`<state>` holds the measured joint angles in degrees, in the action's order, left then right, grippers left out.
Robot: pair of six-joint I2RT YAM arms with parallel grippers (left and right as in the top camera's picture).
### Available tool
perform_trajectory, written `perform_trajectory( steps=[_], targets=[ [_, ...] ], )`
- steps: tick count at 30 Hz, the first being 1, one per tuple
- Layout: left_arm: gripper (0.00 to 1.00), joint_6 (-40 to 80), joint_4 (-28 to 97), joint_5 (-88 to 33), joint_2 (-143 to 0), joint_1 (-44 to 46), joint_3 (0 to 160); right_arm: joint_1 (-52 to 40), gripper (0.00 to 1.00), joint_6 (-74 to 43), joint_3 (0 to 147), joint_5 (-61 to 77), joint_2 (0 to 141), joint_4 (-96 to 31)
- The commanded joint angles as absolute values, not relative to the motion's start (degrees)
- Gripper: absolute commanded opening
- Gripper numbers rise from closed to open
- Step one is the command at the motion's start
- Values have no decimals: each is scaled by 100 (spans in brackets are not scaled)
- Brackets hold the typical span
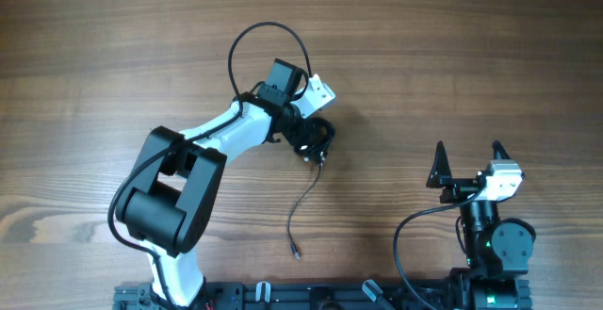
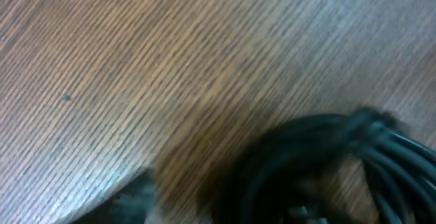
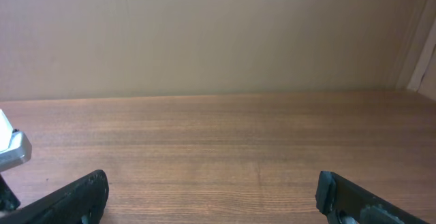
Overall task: Untangle cables
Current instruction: 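Lift the cable coil with the left gripper and shift it right, then raise the held coil with the left gripper toward center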
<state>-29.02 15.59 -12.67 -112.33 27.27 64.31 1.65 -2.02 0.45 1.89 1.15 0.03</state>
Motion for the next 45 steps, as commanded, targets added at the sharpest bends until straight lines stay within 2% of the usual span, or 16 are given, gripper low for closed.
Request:
perform_trajectory(
  steps=[1,2,3,9,16,17,18,19,20,26,33,35,36,40,44,45],
  targets=[
    [16,-2906,1721,-1256,-11456,2770,6407,134,100,-150,30,200,43,19],
    [6,-2790,1743,-1243,-11456,2768,6407,134,100,-150,30,200,43,19],
    [4,-2578,1750,-1205,-11456,2768,6407,134,100,-150,30,200,43,19],
    [4,-318,1774,-309,-11426,2735,6410,134,100,-150,30,200,43,19],
    [4,3994,2196,-290,-10829,2727,6410,134,100,-150,30,200,43,19],
    [9,4442,2349,-410,-10687,2727,6410,134,100,-150,30,200,43,19],
    [29,4609,2429,-473,-10573,2727,6410,134,100,-152,30,200,43,19],
    [59,4635,2475,-515,-10468,2727,6410,134,100,-150,30,200,43,19],
    [100,4630,2512,-508,-10392,2727,6410,134,100,-152,30,200,43,19],
    [100,3736,2574,-353,-9918,2639,6410,134,100,-152,30,200,43,19],
    [99,3723,2683,-617,-9957,2692,6396,134,100,-152,30,200,43,19],
    [100,4431,2738,-617,-9992,2724,6396,134,100,-150,30,200,43,19],
    [100,5712,2958,-617,-10009,2724,6396,134,100,-150,30,200,43,19],
    [100,8549,3240,-615,-10009,2727,6396,134,100,-150,30,200,43,19],
    [99,9852,3236,-611,-10009,2727,6396,134,100,-150,30,200,43,19],
    [94,10145,3221,-611,-10009,2727,6396,134,100,-150,30,200,43,19]
  ],
)
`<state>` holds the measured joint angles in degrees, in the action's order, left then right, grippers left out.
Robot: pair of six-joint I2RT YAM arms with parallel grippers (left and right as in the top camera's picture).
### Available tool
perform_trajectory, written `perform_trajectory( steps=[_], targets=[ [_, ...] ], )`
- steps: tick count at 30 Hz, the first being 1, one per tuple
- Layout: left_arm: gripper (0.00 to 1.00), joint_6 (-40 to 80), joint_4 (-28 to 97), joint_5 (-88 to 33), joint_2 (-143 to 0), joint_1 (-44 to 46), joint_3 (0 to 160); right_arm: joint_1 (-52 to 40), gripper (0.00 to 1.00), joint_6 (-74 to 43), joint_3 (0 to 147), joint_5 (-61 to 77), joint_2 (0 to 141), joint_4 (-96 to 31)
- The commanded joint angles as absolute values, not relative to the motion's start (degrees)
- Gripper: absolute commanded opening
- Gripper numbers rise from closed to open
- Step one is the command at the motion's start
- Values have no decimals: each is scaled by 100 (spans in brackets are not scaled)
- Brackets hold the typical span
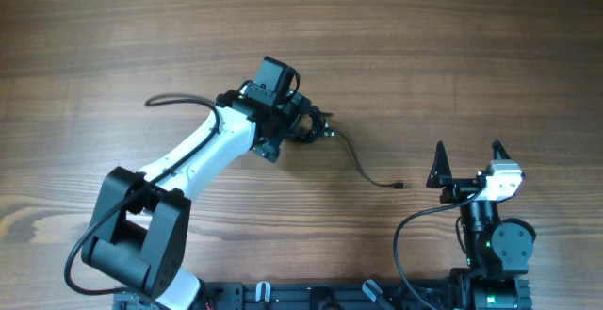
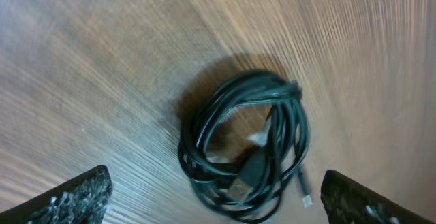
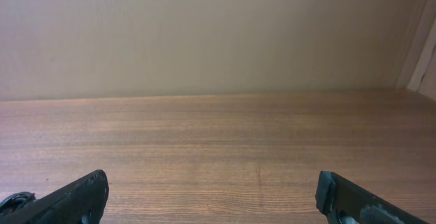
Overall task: Untangle cables
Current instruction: 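Raise the held coil with the left gripper toward center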
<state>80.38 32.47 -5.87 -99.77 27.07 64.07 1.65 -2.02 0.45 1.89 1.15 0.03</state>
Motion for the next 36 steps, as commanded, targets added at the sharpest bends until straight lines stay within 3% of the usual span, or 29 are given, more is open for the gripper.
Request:
perform_trajectory(
  steps=[1,8,16,21,29,32,36],
  targets=[
    [87,10328,3190,-611,-10009,2738,6396,134,100,-152,30,200,43,19],
    [68,10444,3247,-491,-10031,2906,6396,134,99,-152,30,200,43,19],
    [57,10447,3395,-440,-10289,2969,6386,134,100,-150,30,200,43,19],
    [56,10591,3350,-445,-10608,2978,6386,134,100,-150,30,200,43,19],
    [28,10514,3350,-421,-10857,3028,6386,134,100,-150,30,200,43,19],
    [7,10022,3350,-73,-10866,3026,6386,134,100,-150,30,200,43,19],
    [4,8820,3358,447,-10862,2969,6386,134,100,-150,30,200,43,19]
  ],
)
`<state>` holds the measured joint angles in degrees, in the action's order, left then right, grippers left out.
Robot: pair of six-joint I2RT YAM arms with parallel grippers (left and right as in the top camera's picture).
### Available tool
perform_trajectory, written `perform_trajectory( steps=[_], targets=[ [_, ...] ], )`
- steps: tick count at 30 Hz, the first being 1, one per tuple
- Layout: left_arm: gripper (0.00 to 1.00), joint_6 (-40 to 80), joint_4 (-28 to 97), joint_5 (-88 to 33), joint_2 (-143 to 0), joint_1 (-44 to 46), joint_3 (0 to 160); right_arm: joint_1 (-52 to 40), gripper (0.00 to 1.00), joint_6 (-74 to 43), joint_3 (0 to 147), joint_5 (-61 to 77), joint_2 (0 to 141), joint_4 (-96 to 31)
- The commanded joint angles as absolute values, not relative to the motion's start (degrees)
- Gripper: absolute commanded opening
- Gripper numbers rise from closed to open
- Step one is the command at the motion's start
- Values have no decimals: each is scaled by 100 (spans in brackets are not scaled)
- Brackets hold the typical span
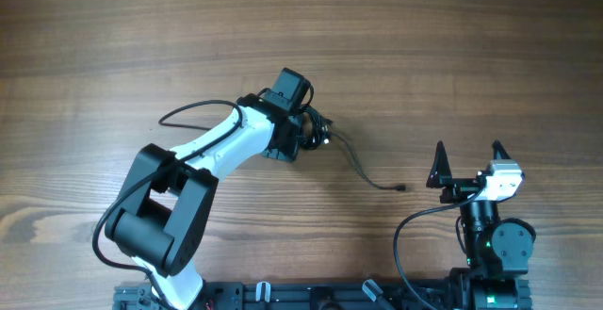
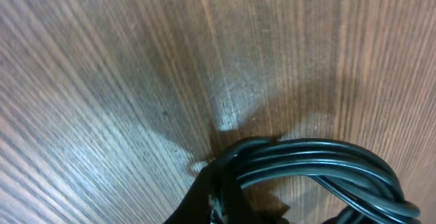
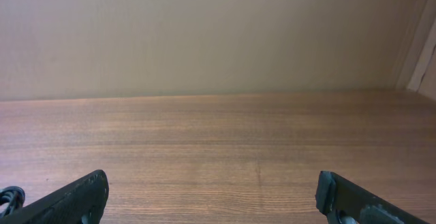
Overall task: Untangle cables
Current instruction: 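Raise the held coil with the left gripper toward center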
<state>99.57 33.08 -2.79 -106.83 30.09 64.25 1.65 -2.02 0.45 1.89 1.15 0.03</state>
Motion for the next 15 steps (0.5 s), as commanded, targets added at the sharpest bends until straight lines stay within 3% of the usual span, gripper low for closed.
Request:
perform_trajectory(
  steps=[1,9,15],
  targets=[
    [4,8460,3376,521,-10833,2928,6386,134,100,-150,30,200,43,19],
    [4,6060,3618,543,-9880,2414,6388,134,100,-150,30,200,43,19],
    [4,5264,3769,548,-8781,2309,6386,134,100,-163,30,209,43,21]
  ],
)
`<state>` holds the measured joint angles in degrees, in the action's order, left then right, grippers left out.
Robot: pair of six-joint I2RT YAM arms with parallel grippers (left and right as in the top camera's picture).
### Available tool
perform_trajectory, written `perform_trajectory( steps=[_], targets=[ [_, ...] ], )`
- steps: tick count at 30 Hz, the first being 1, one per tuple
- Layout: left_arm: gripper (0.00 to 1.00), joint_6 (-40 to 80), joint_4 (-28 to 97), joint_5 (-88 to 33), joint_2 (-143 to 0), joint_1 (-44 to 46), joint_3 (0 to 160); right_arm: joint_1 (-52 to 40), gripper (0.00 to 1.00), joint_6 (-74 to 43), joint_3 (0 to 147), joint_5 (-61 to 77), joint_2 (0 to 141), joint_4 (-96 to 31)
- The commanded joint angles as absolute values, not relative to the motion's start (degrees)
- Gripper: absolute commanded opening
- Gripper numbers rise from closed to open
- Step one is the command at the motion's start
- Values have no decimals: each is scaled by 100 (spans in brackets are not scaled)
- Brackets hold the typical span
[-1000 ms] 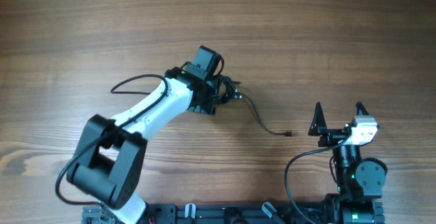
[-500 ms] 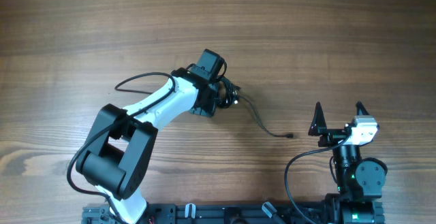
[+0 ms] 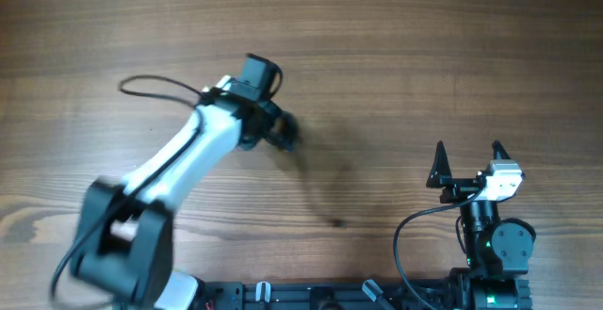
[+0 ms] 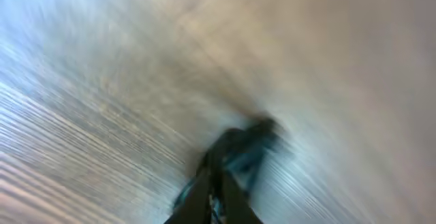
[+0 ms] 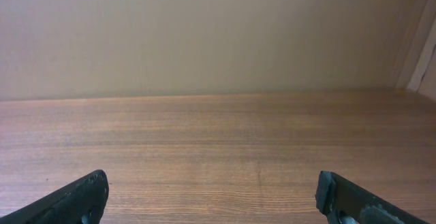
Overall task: Untangle cables
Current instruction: 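Raise the held coil with the left gripper toward center, then move the right gripper left toward the coil held by left gripper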
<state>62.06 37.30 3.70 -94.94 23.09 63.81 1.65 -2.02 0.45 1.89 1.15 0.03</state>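
The black cable bundle (image 3: 283, 131) is a dark, motion-blurred clump at the tip of my left gripper (image 3: 275, 127), left of the table's middle. In the left wrist view my left gripper (image 4: 216, 195) has its jaws pressed together on the dark cable bundle (image 4: 245, 139); everything there is smeared. A faint blurred streak of the cable's loose tail (image 3: 316, 192) trails toward the front, ending near a small dark plug (image 3: 335, 221). My right gripper (image 3: 468, 162) stands open at the front right, far from the cable, with nothing between its fingers (image 5: 75, 200).
The left arm's own thin black lead (image 3: 151, 84) loops out to the left of the wrist. The wooden table (image 3: 452, 56) runs to a plain wall in the right wrist view. The arm bases sit along the front edge.
My left gripper, still shut on the bundle, has moved to the left. The loose tail's end, which lay to the right near my right gripper, now trails nearer the front middle. The right arm is unchanged.
At first my left gripper was low over the bundle, the tail lying toward the front. Then it stood open above the coiled bundle, the tail stretched out to the right. Then it was shut on the bundle, and now it has carried the bundle leftward.
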Motion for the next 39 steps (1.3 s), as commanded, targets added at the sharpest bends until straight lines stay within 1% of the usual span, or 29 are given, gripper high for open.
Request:
perform_trajectory(
  steps=[1,2,3,4,5,6,8,9,11,12,13,15,17,20,24,30,33,37,39],
  targets=[
    [4,5269,3802,545,-8676,2311,6386,134,100,-167,30,268,43,21],
    [6,5269,3828,545,-8611,2314,6386,134,100,-174,30,360,43,16],
    [15,5269,3861,543,-8582,2314,6386,134,100,-257,30,554,43,21],
    [20,5269,3913,545,-8582,2314,6386,134,100,-578,30,766,43,45],
    [23,5271,3955,545,-8600,2314,6386,134,100,-1140,30,1039,43,71],
    [24,5277,4045,530,-8661,2314,6386,134,100,-2547,30,1601,43,119],
    [25,5295,4128,427,-8724,2314,6386,134,100,-4676,30,2399,43,165],
    [28,5293,4147,388,-8761,2314,6386,134,100,-5653,30,2827,51,176],
    [37,5288,4211,530,-8785,2309,6386,134,100,-6707,30,3564,126,185],
    [39,5288,4215,644,-8783,2298,6386,134,100,-6740,30,3594,156,187],
    [49,5288,4215,832,-8783,2276,6386,134,100,-6751,30,3590,193,187],
    [62,5288,4189,1219,-8783,2209,6386,134,100,-6748,30,3588,274,187],
    [70,5286,4163,1645,-8788,2132,6386,134,100,-6746,30,3590,373,185],
    [72,5286,4150,2130,-8814,2043,6386,134,100,-6740,30,3590,596,185],
    [72,5288,4007,2152,-9008,1970,6383,134,100,-6608,30,3592,1028,185],
    [71,5489,3612,2126,-9717,1872,6386,134,100,-6598,30,3616,1931,187],
    [61,5618,3422,1826,-10066,1730,6386,134,100,-6600,30,3616,2423,187],
    [56,5616,3343,1177,-10451,1553,6386,134,100,-6611,30,3787,3030,215],
    [50,5616,3363,958,-10613,1531,6383,134,100,-6589,32,4060,3199,303]
  ],
)
